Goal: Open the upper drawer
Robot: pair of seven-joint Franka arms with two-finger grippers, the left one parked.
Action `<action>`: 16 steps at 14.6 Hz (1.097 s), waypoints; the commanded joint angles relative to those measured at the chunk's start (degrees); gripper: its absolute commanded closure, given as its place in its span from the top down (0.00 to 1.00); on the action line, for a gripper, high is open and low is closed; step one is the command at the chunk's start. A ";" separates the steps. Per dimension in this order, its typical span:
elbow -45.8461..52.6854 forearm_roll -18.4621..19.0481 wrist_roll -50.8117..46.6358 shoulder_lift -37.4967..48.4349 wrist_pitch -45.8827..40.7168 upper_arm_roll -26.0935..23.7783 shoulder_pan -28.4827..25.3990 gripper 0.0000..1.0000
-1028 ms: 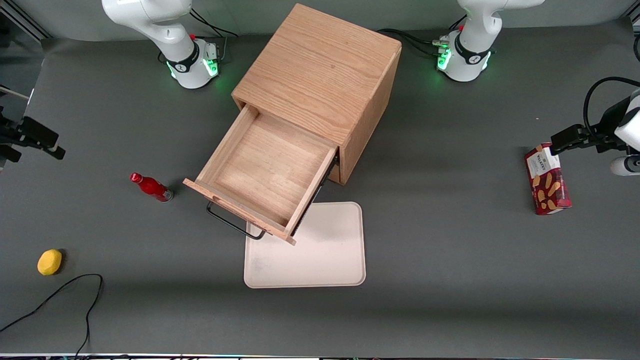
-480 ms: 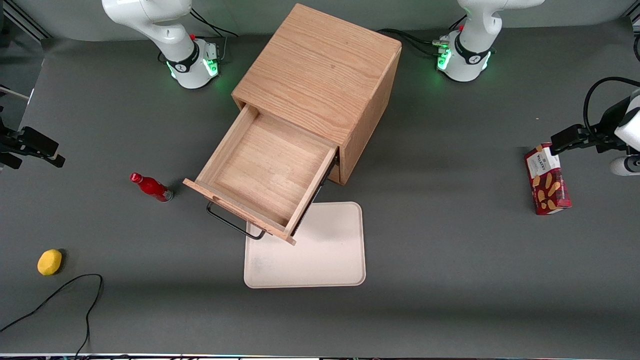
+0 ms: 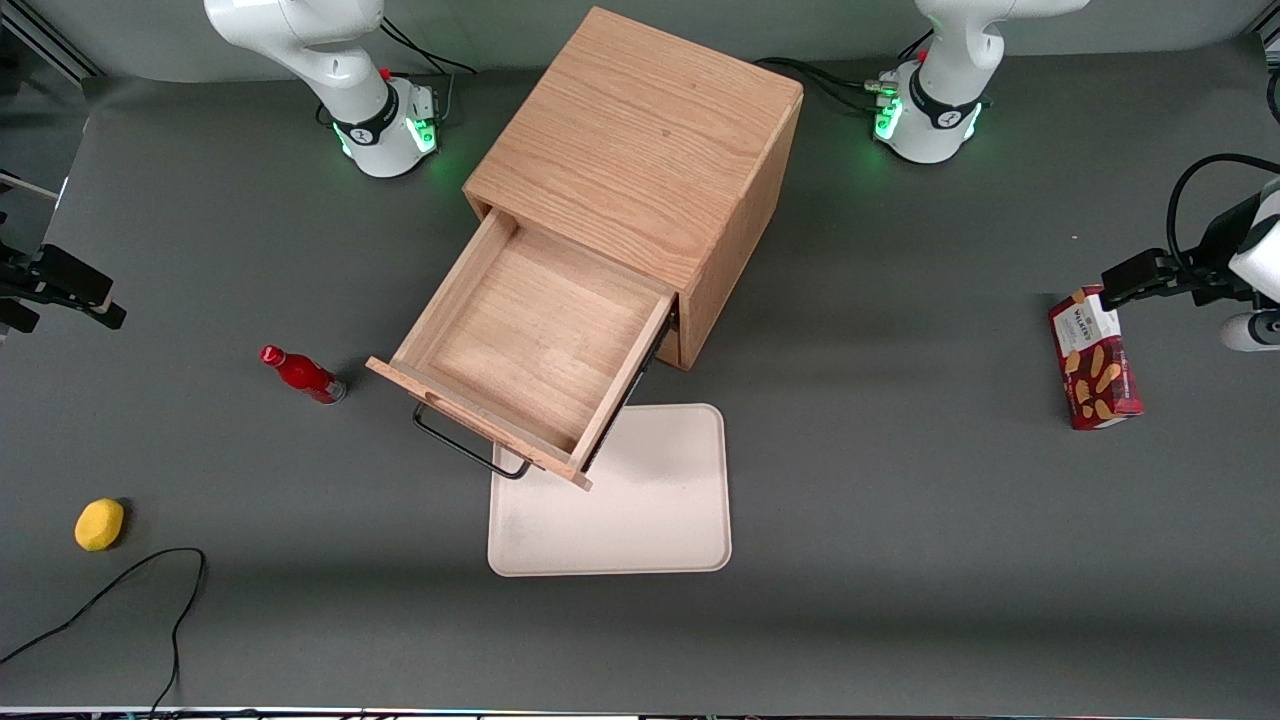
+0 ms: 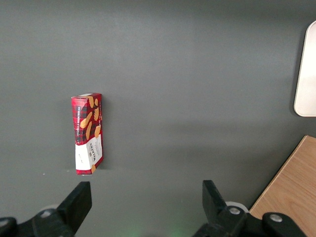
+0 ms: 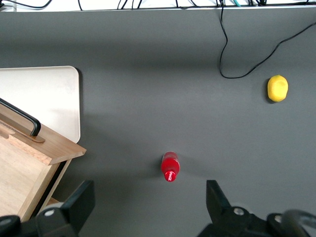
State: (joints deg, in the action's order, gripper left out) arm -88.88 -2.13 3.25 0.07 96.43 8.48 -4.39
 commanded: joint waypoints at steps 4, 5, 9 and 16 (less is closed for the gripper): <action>-0.41 0.81 -0.79 0.80 -0.54 -1.19 0.78 1.00; -0.41 0.81 -0.88 0.80 -0.54 -1.27 0.78 1.00; -0.50 0.81 -0.79 0.80 -2.03 -1.36 1.13 1.00; -0.41 1.95 -0.70 0.80 -5.11 -1.62 0.96 1.00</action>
